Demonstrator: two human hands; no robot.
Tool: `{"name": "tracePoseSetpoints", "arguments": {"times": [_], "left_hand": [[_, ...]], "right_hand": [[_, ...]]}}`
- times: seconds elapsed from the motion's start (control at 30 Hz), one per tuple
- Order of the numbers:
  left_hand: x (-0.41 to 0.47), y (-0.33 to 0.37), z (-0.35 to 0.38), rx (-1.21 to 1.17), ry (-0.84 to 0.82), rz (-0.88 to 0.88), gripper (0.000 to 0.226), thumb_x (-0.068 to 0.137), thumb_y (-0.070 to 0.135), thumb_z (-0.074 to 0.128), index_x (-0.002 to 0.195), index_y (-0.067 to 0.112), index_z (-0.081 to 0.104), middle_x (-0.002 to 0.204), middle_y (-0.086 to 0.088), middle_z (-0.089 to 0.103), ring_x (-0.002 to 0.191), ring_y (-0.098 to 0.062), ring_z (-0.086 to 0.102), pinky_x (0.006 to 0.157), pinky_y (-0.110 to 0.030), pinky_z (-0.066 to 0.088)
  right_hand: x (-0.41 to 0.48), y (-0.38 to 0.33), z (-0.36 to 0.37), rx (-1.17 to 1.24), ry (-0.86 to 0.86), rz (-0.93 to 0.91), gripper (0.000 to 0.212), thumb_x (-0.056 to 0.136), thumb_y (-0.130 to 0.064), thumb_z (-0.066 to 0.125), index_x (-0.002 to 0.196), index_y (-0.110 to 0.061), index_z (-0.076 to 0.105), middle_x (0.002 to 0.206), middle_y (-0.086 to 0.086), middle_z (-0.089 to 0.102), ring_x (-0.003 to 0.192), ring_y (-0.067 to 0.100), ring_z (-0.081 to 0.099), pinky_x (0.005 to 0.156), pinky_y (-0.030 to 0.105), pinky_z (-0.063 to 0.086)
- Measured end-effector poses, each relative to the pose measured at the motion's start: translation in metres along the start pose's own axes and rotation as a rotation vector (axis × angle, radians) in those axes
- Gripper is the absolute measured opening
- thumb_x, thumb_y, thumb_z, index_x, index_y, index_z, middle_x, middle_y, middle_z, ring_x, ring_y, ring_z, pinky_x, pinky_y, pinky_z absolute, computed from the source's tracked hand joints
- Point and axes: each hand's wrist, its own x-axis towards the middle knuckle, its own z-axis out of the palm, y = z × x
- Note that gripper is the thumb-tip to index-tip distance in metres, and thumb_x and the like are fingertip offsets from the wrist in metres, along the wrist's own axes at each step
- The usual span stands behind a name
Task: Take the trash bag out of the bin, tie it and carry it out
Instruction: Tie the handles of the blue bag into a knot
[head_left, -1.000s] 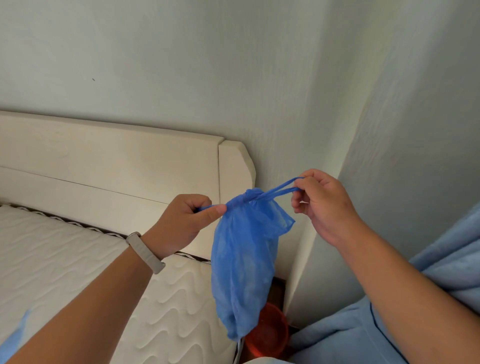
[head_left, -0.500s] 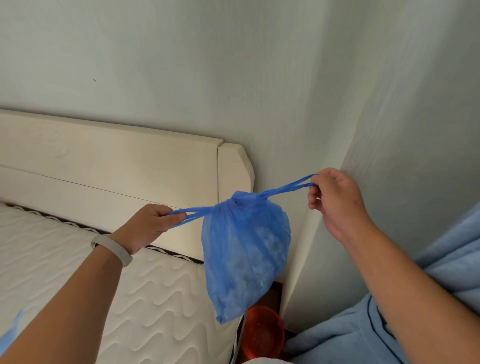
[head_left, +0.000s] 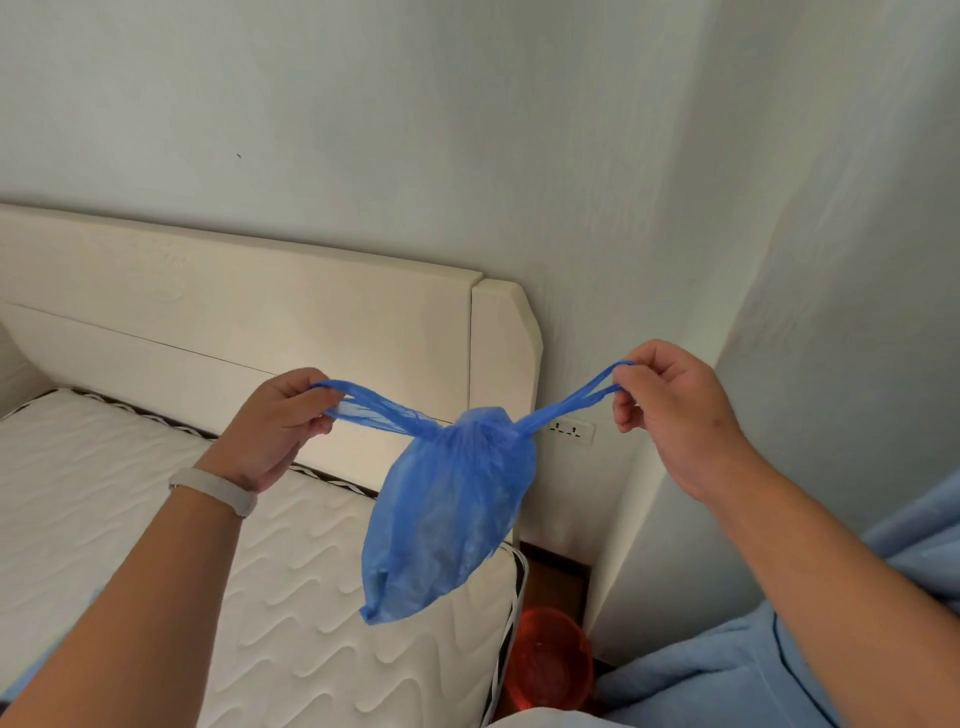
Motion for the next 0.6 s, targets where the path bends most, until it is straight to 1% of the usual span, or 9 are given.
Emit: {"name": "tracePoseSetpoints", "arguments": {"times": [0.07,0.13,0.2,0.27,0.33,0.37,0.43,0.5,0.6], "left_hand": [[-0.001,0.009,0.015,-0.023,0.019,0.041,0.009,0.058,0.027,0.065,0.064,0.020,0.068,0.067,0.005,0.063,0.068,-0.014,0.053,0.063,-0.024,0.042],[-0.002,0.015,0.030,0.019,-0.018,0.061,0.016,0.061,0.026,0.062,0.071,0.020,0.072,0.076,0.001,0.070,0.076,-0.016,0.062,0.071,-0.028,0.048],[-0.004,0.020,0.047,0.132,-0.103,0.072,0.023,0.066,0.027,0.059,0.078,0.011,0.071,0.081,-0.009,0.071,0.082,-0.018,0.063,0.079,-0.035,0.048],[-0.006,0.023,0.064,0.217,-0.147,0.103,0.026,0.071,0.022,0.057,0.081,0.001,0.068,0.085,-0.022,0.068,0.082,-0.021,0.061,0.080,-0.039,0.046],[-0.010,0.025,0.082,0.196,-0.149,0.131,0.020,0.073,0.014,0.055,0.077,-0.002,0.066,0.084,-0.030,0.064,0.079,-0.026,0.059,0.078,-0.042,0.046],[-0.013,0.026,0.091,0.152,-0.161,0.129,0.016,0.073,0.010,0.054,0.073,-0.001,0.065,0.078,-0.029,0.063,0.076,-0.027,0.059,0.077,-0.042,0.048],[-0.016,0.029,0.108,0.070,-0.202,0.091,0.012,0.073,0.008,0.053,0.064,0.003,0.060,0.064,-0.017,0.058,0.067,-0.025,0.056,0.070,-0.038,0.048],[-0.020,0.031,0.123,0.025,-0.258,0.051,0.014,0.073,0.009,0.053,0.060,0.004,0.052,0.053,-0.006,0.050,0.056,-0.022,0.047,0.062,-0.033,0.042],[-0.030,0.039,0.138,-0.019,-0.314,0.030,0.018,0.075,0.011,0.052,0.058,0.004,0.052,0.049,-0.003,0.048,0.051,-0.019,0.045,0.058,-0.028,0.039]], "right_hand": [[-0.005,-0.005,0.008,-0.027,-0.052,-0.033,0.017,0.087,-0.001,0.053,0.071,-0.008,0.056,0.052,0.005,0.054,0.050,0.019,0.048,0.052,0.032,0.044],[-0.010,-0.010,0.016,-0.062,-0.115,-0.077,0.015,0.087,0.000,0.055,0.073,-0.006,0.056,0.052,0.000,0.056,0.049,0.015,0.049,0.052,0.030,0.044],[-0.015,-0.013,0.022,-0.151,-0.181,-0.144,0.015,0.086,-0.004,0.059,0.073,-0.011,0.059,0.057,-0.008,0.059,0.054,0.011,0.052,0.056,0.029,0.046],[-0.020,-0.016,0.028,-0.296,-0.237,-0.232,0.017,0.085,-0.011,0.064,0.072,-0.021,0.061,0.068,-0.013,0.060,0.061,0.007,0.054,0.061,0.022,0.045],[-0.026,-0.021,0.035,-0.369,-0.284,-0.261,0.015,0.085,-0.016,0.065,0.073,-0.024,0.063,0.071,-0.016,0.059,0.060,0.004,0.053,0.057,0.014,0.040],[-0.028,-0.023,0.038,-0.362,-0.314,-0.248,0.012,0.085,-0.016,0.065,0.075,-0.022,0.064,0.068,-0.013,0.058,0.055,0.004,0.051,0.054,0.014,0.039],[-0.032,-0.026,0.041,-0.353,-0.377,-0.240,0.010,0.087,-0.019,0.064,0.077,-0.018,0.065,0.063,0.001,0.058,0.052,0.009,0.049,0.053,0.027,0.043],[-0.035,-0.028,0.044,-0.356,-0.448,-0.234,0.011,0.088,-0.022,0.062,0.077,-0.021,0.064,0.065,0.016,0.059,0.059,0.031,0.053,0.057,0.040,0.047],[-0.041,-0.028,0.049,-0.351,-0.469,-0.242,0.010,0.085,-0.025,0.061,0.076,-0.022,0.064,0.068,0.019,0.060,0.063,0.036,0.055,0.062,0.047,0.050]]}}
